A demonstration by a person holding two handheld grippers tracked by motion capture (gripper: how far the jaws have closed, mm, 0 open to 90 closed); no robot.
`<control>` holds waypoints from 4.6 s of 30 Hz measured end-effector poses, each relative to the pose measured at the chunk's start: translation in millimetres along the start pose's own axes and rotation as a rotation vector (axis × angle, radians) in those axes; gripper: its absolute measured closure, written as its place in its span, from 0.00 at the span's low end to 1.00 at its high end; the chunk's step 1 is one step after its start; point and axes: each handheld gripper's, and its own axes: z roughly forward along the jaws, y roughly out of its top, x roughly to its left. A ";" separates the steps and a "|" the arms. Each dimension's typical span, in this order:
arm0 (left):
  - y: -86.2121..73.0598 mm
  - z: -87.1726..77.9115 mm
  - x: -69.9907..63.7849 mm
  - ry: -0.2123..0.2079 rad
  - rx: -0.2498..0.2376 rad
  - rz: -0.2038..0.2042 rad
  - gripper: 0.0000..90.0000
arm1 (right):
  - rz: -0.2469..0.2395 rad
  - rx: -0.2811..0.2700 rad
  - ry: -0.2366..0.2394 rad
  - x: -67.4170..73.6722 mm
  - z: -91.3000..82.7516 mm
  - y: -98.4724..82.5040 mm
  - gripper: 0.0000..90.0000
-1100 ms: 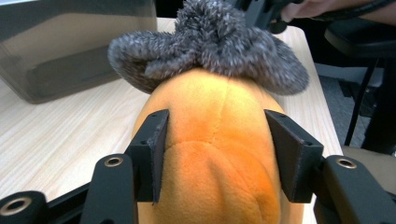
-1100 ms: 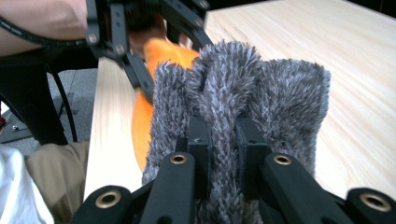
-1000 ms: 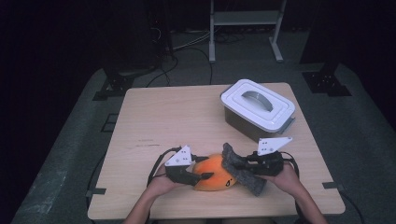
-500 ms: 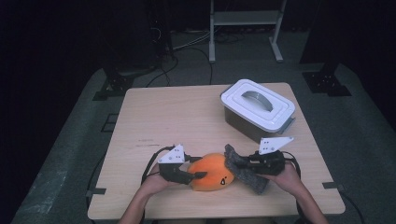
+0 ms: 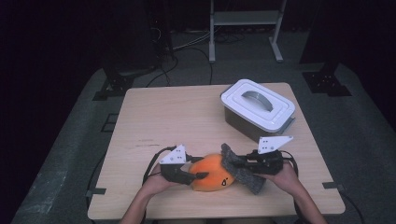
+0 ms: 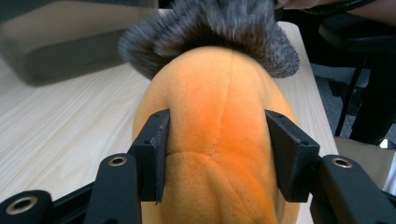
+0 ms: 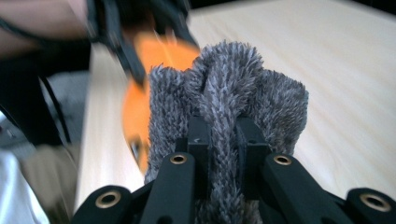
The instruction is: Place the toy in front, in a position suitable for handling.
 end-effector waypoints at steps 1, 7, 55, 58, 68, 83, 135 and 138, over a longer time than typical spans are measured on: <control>1.7 1.7 -2.1 -0.003 -0.002 0.005 0.50 | -0.007 -0.018 0.008 1.5 1.8 3.9 0.87; 7.6 -1.8 -2.9 -0.006 -0.005 -0.025 0.34 | -0.027 0.031 0.039 3.4 12.9 1.2 0.87; 6.3 -3.7 -4.0 -0.019 -0.014 0.071 0.50 | -0.060 0.038 0.021 4.3 13.2 8.8 0.87; 5.5 -6.2 -0.5 0.000 -0.010 0.053 0.49 | -0.069 0.048 0.025 6.7 15.0 9.6 0.87; 4.3 -16.7 8.9 0.049 0.004 -0.046 0.40 | -0.085 0.066 0.041 17.2 23.9 11.1 0.87; 3.2 -15.4 7.5 -0.033 0.016 -0.062 0.42 | -0.072 0.090 0.029 9.8 15.0 4.1 0.87; 2.6 -0.5 7.2 0.046 -0.040 -0.061 0.59 | -0.016 0.010 0.012 -1.7 8.6 4.1 0.88; 2.3 -0.4 6.0 0.074 -0.024 -0.023 0.59 | -0.009 0.038 0.009 -3.7 15.6 1.8 0.87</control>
